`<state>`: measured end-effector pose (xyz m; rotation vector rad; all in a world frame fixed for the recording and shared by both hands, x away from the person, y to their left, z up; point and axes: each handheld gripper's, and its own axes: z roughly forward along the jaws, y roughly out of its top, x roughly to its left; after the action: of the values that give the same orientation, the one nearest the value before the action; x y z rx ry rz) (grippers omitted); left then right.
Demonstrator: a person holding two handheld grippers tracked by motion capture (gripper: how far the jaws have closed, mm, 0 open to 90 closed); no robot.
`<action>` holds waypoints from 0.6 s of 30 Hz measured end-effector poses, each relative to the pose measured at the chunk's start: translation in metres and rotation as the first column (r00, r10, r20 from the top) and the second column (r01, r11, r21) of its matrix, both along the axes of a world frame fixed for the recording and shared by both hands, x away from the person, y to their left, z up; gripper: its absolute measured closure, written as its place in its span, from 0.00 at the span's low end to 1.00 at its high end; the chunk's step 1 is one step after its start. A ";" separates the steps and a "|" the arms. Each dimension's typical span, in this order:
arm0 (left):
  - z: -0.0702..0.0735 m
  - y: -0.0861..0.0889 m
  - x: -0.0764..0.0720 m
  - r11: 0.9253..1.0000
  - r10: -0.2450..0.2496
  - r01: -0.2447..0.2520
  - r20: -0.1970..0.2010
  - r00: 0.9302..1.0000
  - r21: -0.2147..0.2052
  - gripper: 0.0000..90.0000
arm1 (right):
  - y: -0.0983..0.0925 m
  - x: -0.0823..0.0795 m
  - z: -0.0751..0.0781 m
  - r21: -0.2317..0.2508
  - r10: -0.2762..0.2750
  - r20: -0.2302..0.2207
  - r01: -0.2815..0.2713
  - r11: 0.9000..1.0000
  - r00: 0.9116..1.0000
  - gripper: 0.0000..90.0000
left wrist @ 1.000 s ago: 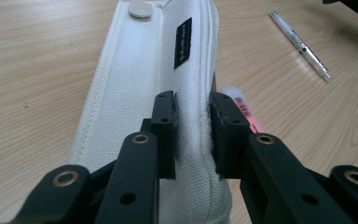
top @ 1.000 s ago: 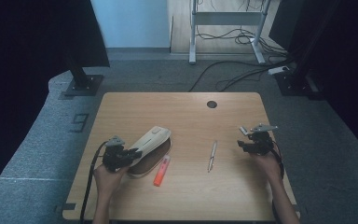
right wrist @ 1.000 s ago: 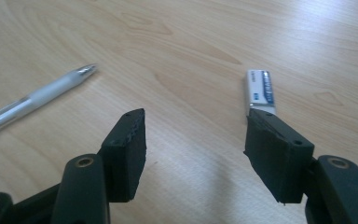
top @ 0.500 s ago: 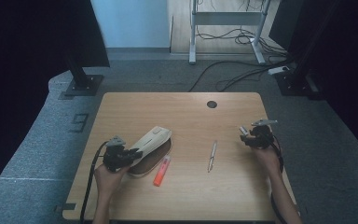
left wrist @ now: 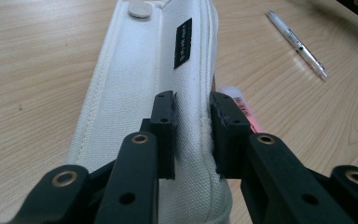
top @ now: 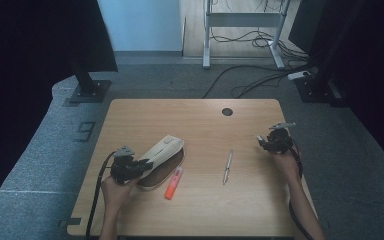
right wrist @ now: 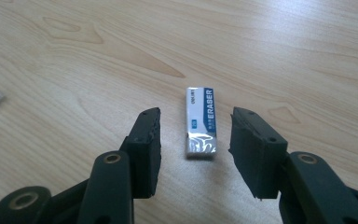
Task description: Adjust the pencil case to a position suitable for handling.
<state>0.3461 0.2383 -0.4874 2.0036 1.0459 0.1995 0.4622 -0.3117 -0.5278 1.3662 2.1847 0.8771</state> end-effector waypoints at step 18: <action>0.000 -0.001 0.000 1.000 -0.003 0.003 0.002 1.000 0.004 0.81 | -0.002 0.014 -0.013 0.008 0.000 -0.037 0.001 1.000 0.999 0.63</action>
<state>0.3457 0.2371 -0.4876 2.0074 1.0419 0.2023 0.4758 -0.3138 -0.5409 1.3973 2.2104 0.8681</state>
